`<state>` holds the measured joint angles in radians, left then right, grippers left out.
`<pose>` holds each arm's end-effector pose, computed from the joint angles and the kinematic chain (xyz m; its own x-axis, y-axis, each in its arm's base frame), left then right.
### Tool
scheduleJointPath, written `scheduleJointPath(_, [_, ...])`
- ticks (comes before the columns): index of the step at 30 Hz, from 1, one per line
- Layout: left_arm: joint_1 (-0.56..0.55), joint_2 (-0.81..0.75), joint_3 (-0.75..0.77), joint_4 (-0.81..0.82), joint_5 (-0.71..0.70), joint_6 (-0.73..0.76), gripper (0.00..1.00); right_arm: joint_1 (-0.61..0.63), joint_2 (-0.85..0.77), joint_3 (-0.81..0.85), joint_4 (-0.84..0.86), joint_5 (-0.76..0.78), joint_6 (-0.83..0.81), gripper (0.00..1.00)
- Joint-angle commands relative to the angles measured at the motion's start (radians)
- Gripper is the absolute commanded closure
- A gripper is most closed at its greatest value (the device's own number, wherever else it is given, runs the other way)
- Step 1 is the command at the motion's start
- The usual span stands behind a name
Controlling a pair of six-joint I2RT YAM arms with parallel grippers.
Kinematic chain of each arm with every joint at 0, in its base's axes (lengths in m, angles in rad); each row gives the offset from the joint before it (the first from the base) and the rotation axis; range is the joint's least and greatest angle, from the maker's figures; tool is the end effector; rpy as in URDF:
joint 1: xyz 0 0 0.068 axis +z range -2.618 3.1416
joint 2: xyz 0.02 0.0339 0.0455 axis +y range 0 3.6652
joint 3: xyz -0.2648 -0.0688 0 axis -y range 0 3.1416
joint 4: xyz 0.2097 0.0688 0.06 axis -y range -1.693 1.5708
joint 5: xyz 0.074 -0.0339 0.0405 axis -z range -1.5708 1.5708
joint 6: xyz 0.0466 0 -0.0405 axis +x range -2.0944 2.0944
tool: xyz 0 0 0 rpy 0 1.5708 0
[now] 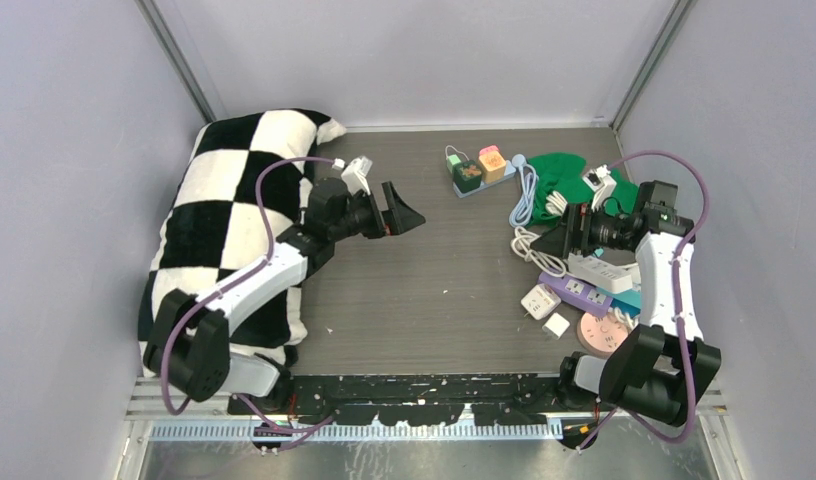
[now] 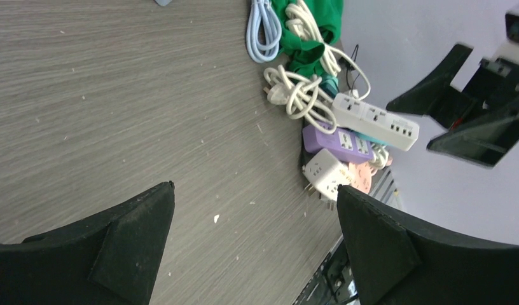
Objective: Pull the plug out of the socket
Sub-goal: Move the socket to the center of the board.
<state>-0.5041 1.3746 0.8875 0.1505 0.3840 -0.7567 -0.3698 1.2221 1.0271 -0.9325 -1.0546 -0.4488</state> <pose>0.2476 -0.1565 0.2894 -0.7303 -0.3241 -0.6014 0.3522 0.5756 -0.7380 0.1904 -0.0303 0.2930 -0.6854 0.0360 -0.7273 -0.5181 0.6778 0.5217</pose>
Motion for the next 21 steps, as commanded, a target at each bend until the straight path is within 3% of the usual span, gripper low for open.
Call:
scheduleJointPath(1, [0.032,0.137,0.072,0.246,0.082,-0.168,0.0,-0.003,-0.065,-0.041,0.089,-0.059,0.009,0.03])
scheduleJointPath(11, [0.05,0.575,0.34,0.568,0.161,-0.552,0.0,-0.075,-0.088,-0.096,0.141,-0.108,0.032,0.03])
scheduleJointPath(15, [0.051,0.711,0.442,0.557,0.108,-0.582,0.0,-0.088,-0.082,-0.107,0.152,-0.117,0.035,0.03])
scheduleJointPath(21, [0.061,0.813,0.56,0.404,-0.003,-0.533,0.0,-0.098,-0.069,-0.11,0.159,-0.123,0.031,0.03])
